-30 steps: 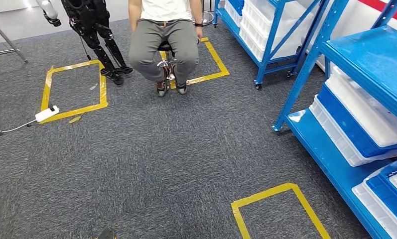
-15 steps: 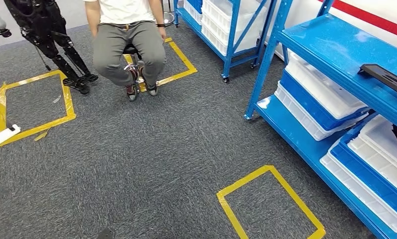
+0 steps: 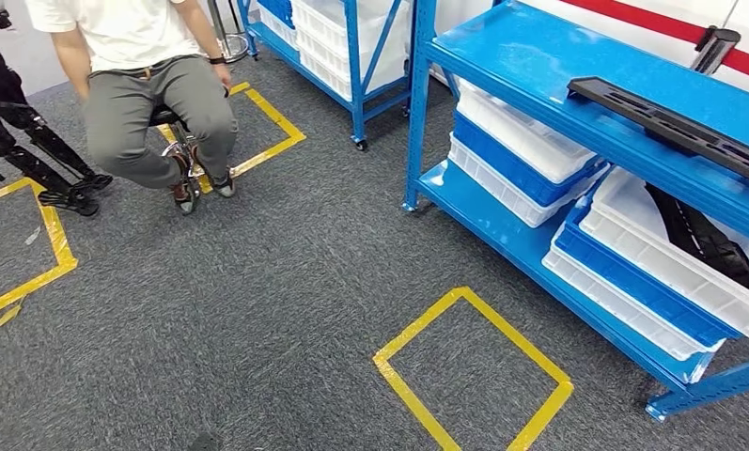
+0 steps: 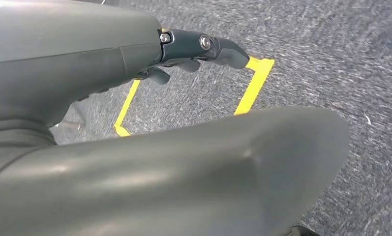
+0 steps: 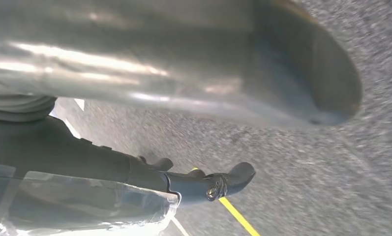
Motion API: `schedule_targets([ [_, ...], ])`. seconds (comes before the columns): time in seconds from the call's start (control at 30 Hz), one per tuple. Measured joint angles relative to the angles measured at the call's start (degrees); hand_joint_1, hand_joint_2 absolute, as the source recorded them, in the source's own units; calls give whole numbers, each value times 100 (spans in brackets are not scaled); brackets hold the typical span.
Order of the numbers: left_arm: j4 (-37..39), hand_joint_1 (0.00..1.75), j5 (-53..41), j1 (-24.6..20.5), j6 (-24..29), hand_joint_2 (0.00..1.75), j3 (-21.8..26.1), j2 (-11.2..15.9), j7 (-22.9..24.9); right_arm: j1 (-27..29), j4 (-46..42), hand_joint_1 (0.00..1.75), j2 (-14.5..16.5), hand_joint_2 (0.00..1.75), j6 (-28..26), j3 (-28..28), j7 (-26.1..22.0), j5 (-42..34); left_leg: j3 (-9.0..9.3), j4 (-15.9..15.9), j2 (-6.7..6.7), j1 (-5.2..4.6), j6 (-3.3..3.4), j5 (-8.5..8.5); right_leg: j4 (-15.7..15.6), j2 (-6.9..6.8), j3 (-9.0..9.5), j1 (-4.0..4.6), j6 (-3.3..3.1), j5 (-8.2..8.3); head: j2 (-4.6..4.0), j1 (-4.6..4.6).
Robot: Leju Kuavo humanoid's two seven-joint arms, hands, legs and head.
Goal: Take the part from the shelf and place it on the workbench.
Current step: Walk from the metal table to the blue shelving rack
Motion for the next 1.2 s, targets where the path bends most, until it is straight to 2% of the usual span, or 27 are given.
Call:
schedule_targets([
  [0.03,2,0,1,4,4,0,0,0,1,6,0,0,1,0,1,2,-1,6,137,-293,-40,0,25,204,0,84,1,4,7,10,0,0],
  [0.1,3,0,4,5,13,0,0,1,1,2,0,0,5,0,7,14,-1,22,531,-1116,-294,0,97,596,4,237,-6,15,35,39,0,2],
  [0.17,7,0,7,6,16,0,0,1,3,-8,0,0,10,0,16,30,-4,33,726,-1549,-467,-16,149,720,5,362,-48,12,81,79,0,2],
  [0.23,9,0,9,2,20,0,1,-2,7,5,0,0,8,0,22,33,-16,36,731,-1606,-370,-45,195,745,-27,468,-111,3,163,134,0,0],
  [0.27,9,0,9,-3,21,0,2,-7,6,19,1,0,7,0,25,34,-26,37,739,-1656,-297,-43,222,793,-17,430,-145,7,189,144,0,3],
  [0.33,9,0,10,-3,27,0,3,-15,-5,23,2,0,5,0,27,37,-51,33,744,-1766,-141,-35,289,889,254,145,-317,45,166,-15,0,32],
  [0.37,9,0,10,6,29,0,4,-16,-11,15,2,0,4,0,27,38,-62,27,734,-1789,-56,-36,303,912,573,-29,-458,44,125,-188,0,49],
  [0.4,9,0,10,18,31,0,5,-15,-18,5,1,0,1,0,28,40,-72,17,715,-1793,31,-47,317,919,972,-131,-635,43,97,-384,0,62],
  [0.43,10,0,9,29,31,0,5,-15,-22,2,1,0,-3,0,29,40,-79,7,700,-1790,126,-56,314,924,1344,-167,-784,32,98,-538,0,68],
  [0.47,11,0,9,33,31,0,5,-16,-26,8,0,0,-8,0,29,40,-83,-4,687,-1788,216,-59,310,929,1561,-182,-848,22,128,-614,0,71],
  [0.5,13,0,8,33,31,0,5,-17,-29,16,0,0,-14,0,30,40,-85,-14,678,-1785,300,-59,302,933,1554,-202,-789,14,181,-602,0,75],
  [0.53,13,0,6,31,31,0,4,-21,-32,22,0,0,-22,0,30,39,-86,-19,677,-1782,381,-55,289,934,1283,-246,-595,1,247,-508,0,79],
  [0.57,13,0,4,28,31,0,4,-25,-34,24,0,0,-30,0,30,38,-87,-22,682,-1772,457,-56,268,929,833,-354,-313,-15,309,-377,0,81],
  [0.6,13,0,2,24,31,0,4,-25,-35,19,1,0,-35,0,31,38,-89,-22,683,-1758,524,-66,239,917,420,-492,-57,-19,334,-271,0,84],
  [0.63,13,0,1,19,31,0,4,-25,-38,12,1,0,-39,0,31,39,-91,-21,687,-1740,585,-80,205,904,106,-590,122,-20,328,-191,0,78],
  [0.67,13,0,1,10,31,0,4,-22,-40,9,1,0,-40,0,32,39,-92,-21,691,-1721,637,-95,172,893,-51,-651,205,-13,295,-157,0,72],
  [0.73,13,0,-3,-12,31,0,3,-22,-41,20,0,0,-43,0,33,40,-92,-21,705,-1708,736,-93,119,886,-71,-561,173,2,210,-138,0,55],
  [0.77,13,0,-6,-25,31,0,2,-24,-39,28,0,0,-42,0,34,40,-92,-22,707,-1690,734,-70,86,861,-76,-498,169,-12,174,-128,0,51],
  [0.83,13,0,-10,-41,31,0,2,-27,-34,26,0,0,-38,0,39,40,-92,-25,614,-1432,492,-19,21,629,-88,-377,163,-46,94,-91,0,33],
  [0.9,14,0,-12,-35,31,0,2,-30,-25,10,0,0,-38,0,46,41,-92,-26,320,-727,145,9,-22,199,-88,-255,143,-45,36,-56,0,14],
  [0.93,14,0,-15,-27,30,0,2,-29,-19,5,0,0,-39,0,50,42,-92,-27,152,-348,65,12,-29,34,-85,-191,128,-32,17,-43,0,12],
  [0.97,15,0,-19,-19,30,0,2,-27,-13,6,0,0,-39,0,53,43,-90,-26,30,-84,28,13,-28,-38,-82,-131,116,-19,6,-35,0,13],
  [1.0,15,0,-28,-15,29,0,2,-26,-9,12,0,0,-38,0,57,44,-87,-16,5,-41,17,14,-16,19,-79,-75,112,-8,0,-28,0,13],
  [1.03,15,0,-40,-16,27,0,2,-25,-11,18,0,0,-37,0,61,50,-85,0,85,-223,9,14,5,182,-76,-28,113,0,-2,-24,0,13],
  [1.1,15,0,-62,-32,23,0,1,-22,-38,25,0,0,-30,0,64,69,-83,39,459,-1011,-56,11,65,600,-74,53,124,9,10,-17,0,14],
  [1.13,15,0,-68,-46,20,0,1,-21,-64,24,0,0,-26,0,65,79,-82,49,614,-1347,-97,2,91,730,-71,78,119,24,25,-8,0,15],
  [1.2,14,0,-69,-75,21,0,1,-18,-137,24,0,0,-20,0,64,87,-78,50,719,-1621,-153,-29,128,790,-71,100,86,39,73,20,0,19],
])
